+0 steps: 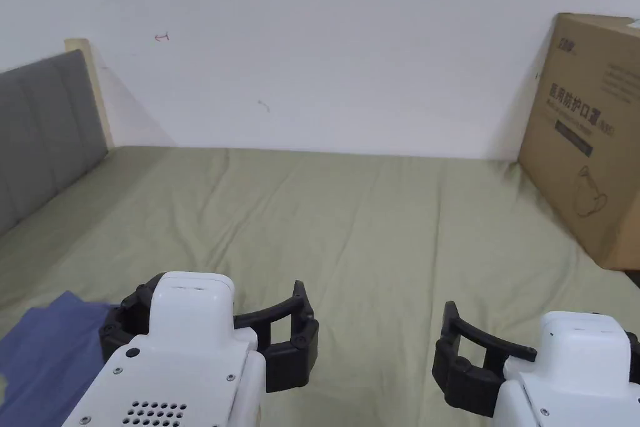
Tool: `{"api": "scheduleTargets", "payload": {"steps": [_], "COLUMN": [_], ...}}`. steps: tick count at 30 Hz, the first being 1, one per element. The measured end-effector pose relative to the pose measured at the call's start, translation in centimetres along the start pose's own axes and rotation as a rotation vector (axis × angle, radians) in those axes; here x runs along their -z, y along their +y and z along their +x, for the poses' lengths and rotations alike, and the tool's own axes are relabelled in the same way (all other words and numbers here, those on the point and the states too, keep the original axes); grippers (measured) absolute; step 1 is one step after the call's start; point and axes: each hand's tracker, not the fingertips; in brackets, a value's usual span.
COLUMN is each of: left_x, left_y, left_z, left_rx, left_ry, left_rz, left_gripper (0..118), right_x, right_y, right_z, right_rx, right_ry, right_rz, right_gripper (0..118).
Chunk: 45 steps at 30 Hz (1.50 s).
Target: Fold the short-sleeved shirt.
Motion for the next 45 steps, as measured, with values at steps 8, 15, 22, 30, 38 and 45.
{"api": "scheduleTargets", "payload": {"steps": [8, 15, 22, 30, 38, 45], "left_x": [0.8, 2.3, 1.5, -0.3, -0.1, -0.3], "left_y": [-0.1, -7.4, -2.1, 1.8, 1.5, 1.8], "left_z": [-4.0, -9.0, -6.4, 1.1, -0.4, 0.6], "left_rx": [-0.517, -1.251, -0.644, 0.142, -0.002, 0.043], "left_ry": [-0.112, -0.085, 0.022, 0.015, -0.018, -0.077], "left_rz": [0.023, -0.066, 0.015, 0.165, 0.117, 0.086], "left_gripper": [114, 115, 114, 115, 115, 26], "right_x": [-0.9, -0.7, 0.6, 2.5, 0.4, -0.7], "right_y": [1.7, -2.1, 2.1, 1.2, 1.6, 1.7], "right_z": [-6.1, -10.9, -8.7, 0.2, -0.1, -1.9], "right_rx": [-0.697, -1.128, -0.498, 0.159, -0.02, -0.104], "right_ry": [-0.133, 0.113, 0.191, 0.035, -0.005, -0.037], "right_rz": [0.354, 0.335, 0.083, -0.173, -0.054, 0.016], "right_gripper": [118, 118, 118, 118, 118, 20]}}
